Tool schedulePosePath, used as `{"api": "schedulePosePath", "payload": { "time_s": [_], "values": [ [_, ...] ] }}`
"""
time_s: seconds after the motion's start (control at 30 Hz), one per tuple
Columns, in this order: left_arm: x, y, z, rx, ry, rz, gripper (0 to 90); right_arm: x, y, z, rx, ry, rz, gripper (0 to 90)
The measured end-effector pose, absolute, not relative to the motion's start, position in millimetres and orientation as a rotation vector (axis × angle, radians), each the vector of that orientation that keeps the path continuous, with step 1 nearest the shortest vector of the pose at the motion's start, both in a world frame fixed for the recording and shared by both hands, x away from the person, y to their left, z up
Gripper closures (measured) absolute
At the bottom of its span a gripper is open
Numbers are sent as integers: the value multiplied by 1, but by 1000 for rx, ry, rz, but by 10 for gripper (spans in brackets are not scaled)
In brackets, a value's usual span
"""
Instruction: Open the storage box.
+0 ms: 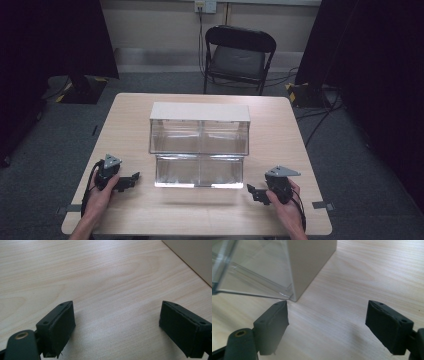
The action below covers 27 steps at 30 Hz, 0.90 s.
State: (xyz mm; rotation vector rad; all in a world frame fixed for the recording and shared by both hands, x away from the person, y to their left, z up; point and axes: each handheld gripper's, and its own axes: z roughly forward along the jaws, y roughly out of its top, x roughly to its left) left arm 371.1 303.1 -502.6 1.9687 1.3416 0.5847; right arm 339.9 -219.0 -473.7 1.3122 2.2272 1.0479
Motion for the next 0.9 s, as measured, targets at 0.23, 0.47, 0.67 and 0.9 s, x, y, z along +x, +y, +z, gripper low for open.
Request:
{"api": "schedulePosePath", "payload": {
  "time_s": [0.23, 0.47, 0.67, 0.9],
  "values": [
    [371, 303, -503, 1969, 1341, 585, 126, 330, -218, -467, 1289, 2245, 1109, 212],
    [372, 303, -502, 1977, 1339, 587, 122, 324, -206, -465, 1225, 2288, 1159, 217],
    [372, 303, -502, 1977, 1339, 586, 121, 325, -196, -466, 1177, 2304, 1178, 236],
    [372, 303, -502, 1977, 1339, 587, 122, 327, -189, -467, 1174, 2305, 1196, 250]
  ]
}}
